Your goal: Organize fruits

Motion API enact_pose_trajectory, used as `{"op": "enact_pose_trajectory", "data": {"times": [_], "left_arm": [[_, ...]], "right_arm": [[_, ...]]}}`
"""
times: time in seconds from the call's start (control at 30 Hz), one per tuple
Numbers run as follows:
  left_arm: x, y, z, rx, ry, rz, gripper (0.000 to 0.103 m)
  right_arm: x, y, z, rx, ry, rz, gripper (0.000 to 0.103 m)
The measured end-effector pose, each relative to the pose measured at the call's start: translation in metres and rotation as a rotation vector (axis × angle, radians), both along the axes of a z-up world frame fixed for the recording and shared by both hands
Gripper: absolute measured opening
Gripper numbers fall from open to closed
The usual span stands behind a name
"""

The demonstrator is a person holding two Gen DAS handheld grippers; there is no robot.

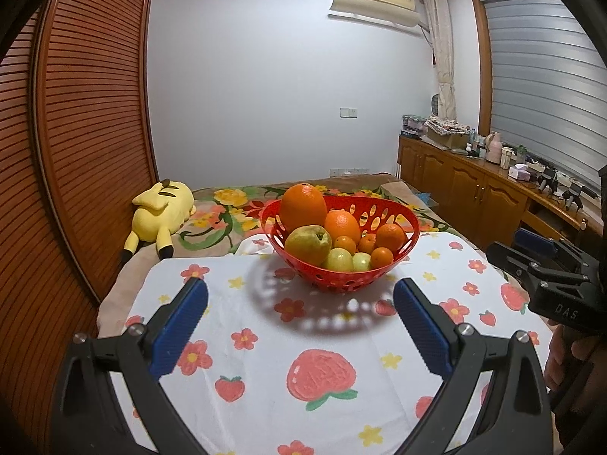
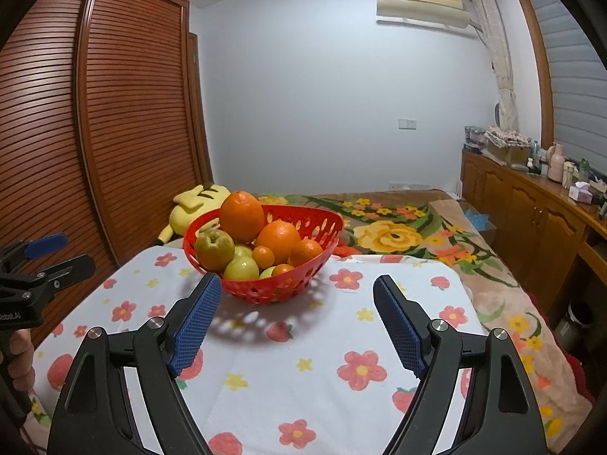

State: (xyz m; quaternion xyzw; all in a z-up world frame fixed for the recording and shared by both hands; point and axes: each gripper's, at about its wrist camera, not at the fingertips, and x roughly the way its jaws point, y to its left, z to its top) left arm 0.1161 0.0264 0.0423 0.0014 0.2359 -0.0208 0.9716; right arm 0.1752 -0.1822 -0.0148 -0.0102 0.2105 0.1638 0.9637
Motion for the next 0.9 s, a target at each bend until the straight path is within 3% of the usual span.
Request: {"op": "enact_pose_trajectory", "data": {"times": [0.9], "left_arm": [[-0.0065,-0.0018,0.0004,-0.007,-0.004,-0.003,0.099]], "right_arm": [[-0.0035,-0.0012,0.0009,-0.001,-0.011,-0.002,0.084]]}}
